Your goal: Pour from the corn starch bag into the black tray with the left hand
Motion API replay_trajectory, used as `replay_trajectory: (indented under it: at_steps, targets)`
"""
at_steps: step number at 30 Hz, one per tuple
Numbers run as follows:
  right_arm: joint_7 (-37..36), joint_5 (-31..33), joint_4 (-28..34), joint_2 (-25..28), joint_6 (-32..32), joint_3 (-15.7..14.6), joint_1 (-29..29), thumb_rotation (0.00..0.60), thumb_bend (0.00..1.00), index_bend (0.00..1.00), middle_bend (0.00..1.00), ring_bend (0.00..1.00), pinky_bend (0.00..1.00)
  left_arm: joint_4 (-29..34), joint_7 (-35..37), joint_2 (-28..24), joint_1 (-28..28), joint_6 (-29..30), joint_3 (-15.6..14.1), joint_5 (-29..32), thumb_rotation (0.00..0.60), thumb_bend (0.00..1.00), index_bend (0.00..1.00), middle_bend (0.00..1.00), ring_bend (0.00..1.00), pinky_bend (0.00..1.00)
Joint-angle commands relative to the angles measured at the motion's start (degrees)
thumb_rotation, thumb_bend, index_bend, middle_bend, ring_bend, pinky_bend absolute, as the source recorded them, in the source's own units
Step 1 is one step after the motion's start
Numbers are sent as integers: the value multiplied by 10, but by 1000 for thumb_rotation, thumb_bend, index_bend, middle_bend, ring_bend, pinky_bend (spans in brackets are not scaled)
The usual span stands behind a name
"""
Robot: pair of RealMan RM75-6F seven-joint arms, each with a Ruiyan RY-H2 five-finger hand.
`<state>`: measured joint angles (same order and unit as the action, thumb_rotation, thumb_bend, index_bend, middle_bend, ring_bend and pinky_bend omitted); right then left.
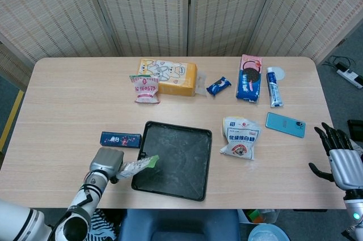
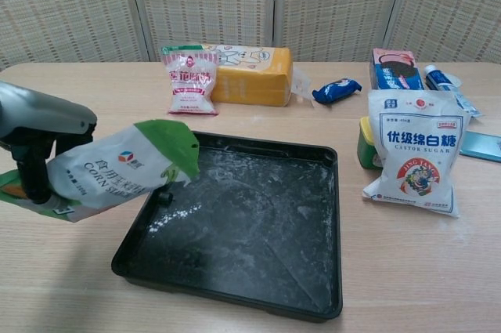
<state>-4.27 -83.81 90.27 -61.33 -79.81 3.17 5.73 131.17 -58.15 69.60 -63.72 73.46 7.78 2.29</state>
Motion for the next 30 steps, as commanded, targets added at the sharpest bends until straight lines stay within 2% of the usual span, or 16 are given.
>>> replay_trajectory:
  at_steps: [1,7,10,14,20,25,30]
  targets:
    - [2,2,0,-1,2,0,0,600,279,0,0,0,0,6,113,-85,72,-122,9,-113,600,368,844,857,1000,1000]
    - [8,7,0,-4,7,1,2,600,280,0,0,0,0,-35,295,-163,157,-276,41,-244,600,368,846,857,1000,1000]
    - [10,10,-1,-6,12,1,4,600,279,0,0,0,0,-67,374,-185,184,-347,58,-280,600,367,847,857,1000,1000]
    - [14,15,-2,-8,19,2,7,600,279,0,0,0,0,-124,487,-207,216,-479,89,-327,600,368,846,857,1000,1000]
    - [18,19,-3,-10,22,2,8,600,280,0,0,0,0,-215,599,-179,277,-588,153,-424,600,363,846,857,999,1000]
    - [23,24,-4,-13,24,4,9,600,279,0,0,0,0,-295,667,-135,349,-688,246,-502,600,360,846,857,998,1000]
    - [27,31,-5,-16,28,6,11,600,280,0,0,0,0,-360,661,-65,431,-771,342,-544,600,360,846,857,999,1000]
